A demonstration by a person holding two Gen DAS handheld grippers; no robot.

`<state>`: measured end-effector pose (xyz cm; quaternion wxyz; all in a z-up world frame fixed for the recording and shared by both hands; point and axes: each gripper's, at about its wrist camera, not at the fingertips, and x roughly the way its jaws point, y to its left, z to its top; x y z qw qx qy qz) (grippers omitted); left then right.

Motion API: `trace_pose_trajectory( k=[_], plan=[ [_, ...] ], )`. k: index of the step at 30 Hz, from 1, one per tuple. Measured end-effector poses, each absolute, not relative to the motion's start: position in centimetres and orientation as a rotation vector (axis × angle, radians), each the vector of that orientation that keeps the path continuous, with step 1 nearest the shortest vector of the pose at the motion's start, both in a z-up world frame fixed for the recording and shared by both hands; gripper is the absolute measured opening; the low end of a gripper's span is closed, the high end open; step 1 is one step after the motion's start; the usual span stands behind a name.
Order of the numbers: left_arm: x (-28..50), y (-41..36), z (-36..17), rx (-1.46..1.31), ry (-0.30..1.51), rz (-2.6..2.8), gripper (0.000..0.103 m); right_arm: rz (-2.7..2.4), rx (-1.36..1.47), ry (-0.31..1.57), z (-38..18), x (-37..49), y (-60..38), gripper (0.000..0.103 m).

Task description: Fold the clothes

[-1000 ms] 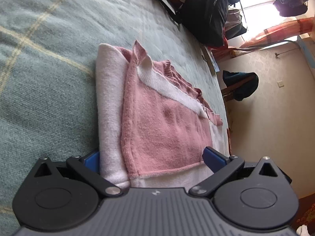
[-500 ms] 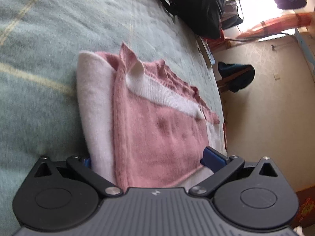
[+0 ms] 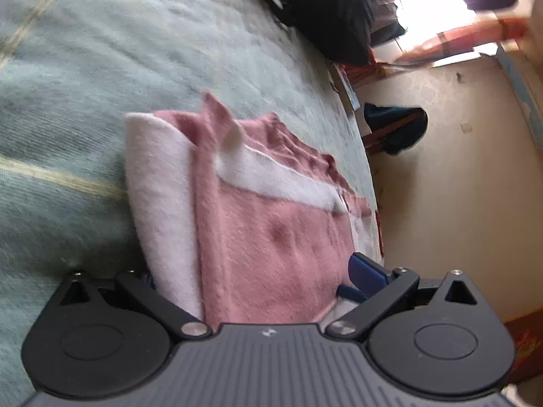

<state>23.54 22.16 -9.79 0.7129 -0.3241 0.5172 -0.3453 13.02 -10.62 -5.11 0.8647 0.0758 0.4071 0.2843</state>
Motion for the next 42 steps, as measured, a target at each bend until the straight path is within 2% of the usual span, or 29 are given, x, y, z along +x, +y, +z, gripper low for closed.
trace_pose_trajectory(
  k=[4,6,9,10,13,14,19,20,22,24,33,42],
  plan=[
    [23.6,21.7,-10.4,-0.691,1.164,-0.814,0.1,0.597,0.155,0.846,-5.0,13.1,-10.7,0.103],
    [24.1,22.2,-10.7,-0.711,1.177,-0.789,0.096,0.595,0.15,0.852,-5.2,13.1,-10.6,0.103],
    [24.6,23.1,-11.1,-0.728,1.201,-0.745,0.076,0.593,0.147,0.852,-5.3,13.1,-10.8,0.103],
    [24.7,23.3,-11.2,-0.729,1.207,-0.734,0.072,0.593,0.15,0.853,-5.3,13.1,-10.8,0.103],
    [24.6,24.4,-12.1,-0.746,1.216,-0.681,0.041,0.593,0.155,0.854,-5.4,13.1,-10.8,0.103],
    [24.5,25.0,-12.6,-0.752,1.223,-0.655,0.026,0.593,0.151,0.854,-5.4,13.1,-10.8,0.103],
    [24.0,24.5,-12.4,-0.752,1.204,-0.648,0.025,0.593,0.143,0.853,-5.4,13.1,-10.8,0.103],
    [23.9,23.9,-11.7,-0.706,1.203,-0.66,0.031,0.594,0.146,0.854,-5.4,13.1,-10.8,0.103],
    [24.2,23.2,-11.3,-0.646,1.217,-0.665,0.033,0.594,0.152,0.854,-5.5,13.2,-10.9,0.103],
    [24.8,23.6,-11.9,-0.694,1.246,-0.641,0.026,0.593,0.157,0.851,-5.5,13.3,-10.8,0.103],
    [23.8,23.5,-11.2,-0.638,1.215,-0.606,0.026,0.627,0.303,0.759,-3.9,14.7,-11.4,0.103],
    [23.7,23.1,-10.6,-0.595,1.191,-0.585,0.026,0.472,0.36,0.763,-6.0,16.5,-10.0,0.103]
  ],
)
